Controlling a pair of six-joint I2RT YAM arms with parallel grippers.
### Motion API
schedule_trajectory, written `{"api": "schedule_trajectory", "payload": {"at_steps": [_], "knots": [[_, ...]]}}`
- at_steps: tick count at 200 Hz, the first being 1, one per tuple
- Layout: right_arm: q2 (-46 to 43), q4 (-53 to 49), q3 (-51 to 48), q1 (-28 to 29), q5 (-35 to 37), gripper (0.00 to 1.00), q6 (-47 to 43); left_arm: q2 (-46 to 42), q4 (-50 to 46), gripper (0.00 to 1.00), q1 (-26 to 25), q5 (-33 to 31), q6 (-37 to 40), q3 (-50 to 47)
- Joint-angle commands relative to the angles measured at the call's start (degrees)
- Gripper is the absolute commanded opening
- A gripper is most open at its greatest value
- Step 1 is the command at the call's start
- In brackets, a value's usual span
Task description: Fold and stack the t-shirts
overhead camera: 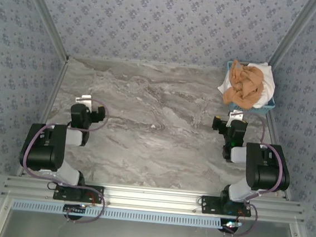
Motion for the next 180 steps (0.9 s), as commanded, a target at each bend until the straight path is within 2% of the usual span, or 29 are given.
{"api": "schedule_trajectory", "payload": {"at_steps": [1, 154, 163, 169, 180], "knots": [[-0.1, 0.7, 0.7, -0.5, -0.6, 1.00, 0.0, -0.2, 0.0, 0.98, 0.0, 1.1, 0.8, 1.3], [-0.4, 1.6, 0.1, -0.5, -0.4, 1.00, -0.2, -0.4, 0.5, 0.98, 0.1, 1.1, 0.8, 0.9], [-2.1, 3.3, -1.4, 0.5, 2.4, 1.00, -1.4, -1.6, 0.8, 0.98, -0.1, -0.3, 0.2, 0.4], [-5.0, 2.5, -2.0, 2.0, 7.1, 1.00, -2.3, -3.8, -0.7, 0.98, -0.9, -2.6, 0.4, 0.2], [-12.6, -4.3, -0.9, 6.9, 16.4, 1.00, -5.0, -9.9, -8.1, 0.98, -3.6, -8.6, 1.6, 1.8]]}}
